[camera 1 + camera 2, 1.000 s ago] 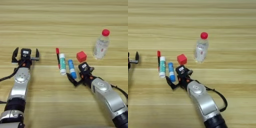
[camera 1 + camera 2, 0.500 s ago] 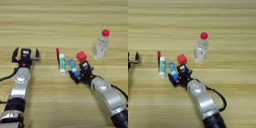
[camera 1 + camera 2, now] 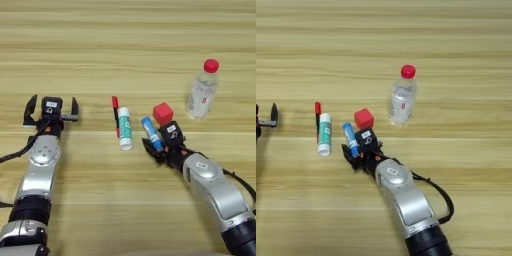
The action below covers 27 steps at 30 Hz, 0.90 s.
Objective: Move the objects on the table
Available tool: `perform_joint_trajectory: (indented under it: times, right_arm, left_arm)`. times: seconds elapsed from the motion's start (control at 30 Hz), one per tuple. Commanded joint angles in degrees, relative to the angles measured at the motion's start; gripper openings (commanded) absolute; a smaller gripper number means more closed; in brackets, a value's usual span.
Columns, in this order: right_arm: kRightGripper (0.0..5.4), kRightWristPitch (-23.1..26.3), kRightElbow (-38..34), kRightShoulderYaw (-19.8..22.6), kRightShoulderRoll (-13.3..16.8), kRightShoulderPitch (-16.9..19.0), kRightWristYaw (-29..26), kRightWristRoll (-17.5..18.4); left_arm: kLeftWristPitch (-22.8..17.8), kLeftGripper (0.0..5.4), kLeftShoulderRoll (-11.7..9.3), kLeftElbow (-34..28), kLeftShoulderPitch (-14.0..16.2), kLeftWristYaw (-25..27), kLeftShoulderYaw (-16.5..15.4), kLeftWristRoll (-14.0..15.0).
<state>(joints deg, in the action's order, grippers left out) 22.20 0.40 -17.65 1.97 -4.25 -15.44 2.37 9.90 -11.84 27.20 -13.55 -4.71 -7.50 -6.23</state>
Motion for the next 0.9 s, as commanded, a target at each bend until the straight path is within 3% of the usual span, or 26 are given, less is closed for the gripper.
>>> perform_joint_trajectory:
  times: [0.03,0.33,0.67,0.9]
  right_arm:
    - [2.40,2.84,2.18,-0.05,-0.01,1.05,-0.43,0.14]
    - [1.44,-2.34,-0.61,-0.39,0.63,0.86,-0.85,-0.89]
    - [1.41,-7.40,-4.42,0.28,0.93,-0.04,-1.09,-1.31]
    - [1.41,-10.63,-4.61,4.54,-0.11,-1.88,1.36,-0.65]
  left_arm:
    - [0.38,5.40,0.02,0.26,-0.69,0.12,0.08,0.66]
    - [0.31,5.40,0.03,0.16,-0.64,0.05,0.15,0.57]
    - [0.27,5.40,0.04,0.15,-0.59,0.04,0.22,0.48]
    - [0.32,5.40,0.03,0.23,-0.61,0.03,0.22,0.47]
